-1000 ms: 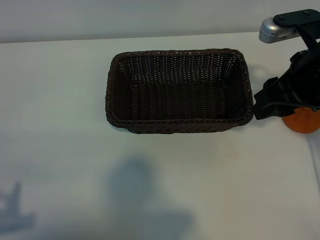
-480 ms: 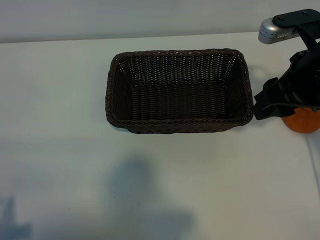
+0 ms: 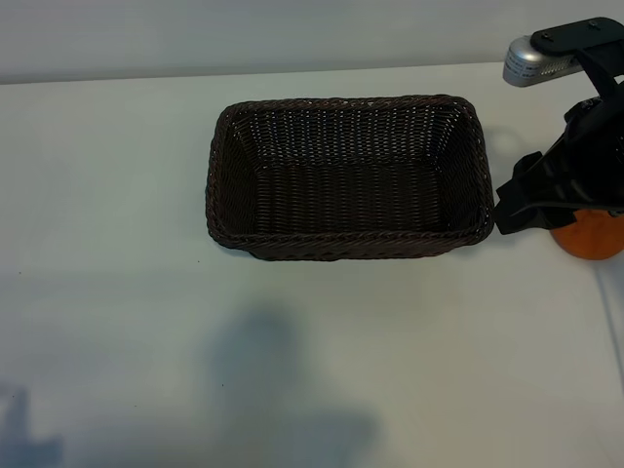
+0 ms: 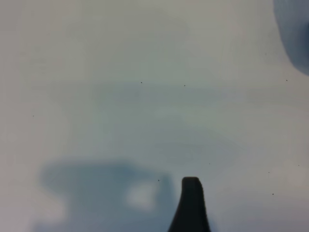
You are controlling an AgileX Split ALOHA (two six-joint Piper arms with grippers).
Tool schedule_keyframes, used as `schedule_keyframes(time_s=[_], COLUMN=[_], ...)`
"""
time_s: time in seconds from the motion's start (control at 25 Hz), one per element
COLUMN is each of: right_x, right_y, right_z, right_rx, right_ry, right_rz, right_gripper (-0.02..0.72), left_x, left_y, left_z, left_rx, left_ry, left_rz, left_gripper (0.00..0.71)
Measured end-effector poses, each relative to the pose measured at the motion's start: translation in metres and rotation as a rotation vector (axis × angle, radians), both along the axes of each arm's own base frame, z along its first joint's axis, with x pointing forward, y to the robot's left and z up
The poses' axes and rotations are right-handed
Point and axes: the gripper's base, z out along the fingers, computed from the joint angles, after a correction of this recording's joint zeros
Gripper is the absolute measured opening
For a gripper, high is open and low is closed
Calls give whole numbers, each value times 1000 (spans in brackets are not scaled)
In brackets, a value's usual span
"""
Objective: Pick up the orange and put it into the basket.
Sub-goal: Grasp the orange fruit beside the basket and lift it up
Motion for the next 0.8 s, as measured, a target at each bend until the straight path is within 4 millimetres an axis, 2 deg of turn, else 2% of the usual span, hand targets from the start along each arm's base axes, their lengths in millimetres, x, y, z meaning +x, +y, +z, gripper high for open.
schedule_keyframes(time_s=[0.32, 0.44, 0.64, 0.8], right_x=[2, 6, 21, 36], right_y=[0, -8, -28, -30], right_z=[1, -3, -21, -42], right_rx=[-4, -88, -295, -349], right_ry=[-24, -37, -9, 16], right_rz=[-6, -40, -197, -223], right_gripper=[524, 524, 524, 524], left_x=[0, 0, -1, -1], left_y=[1, 1, 1, 2], left_z=[0, 0, 0, 0], left_rx=[-1, 0, 0, 0], left_ry=[1, 1, 1, 1], left_rz=[-40, -53, -101, -139], left_gripper=[593, 593, 593, 593])
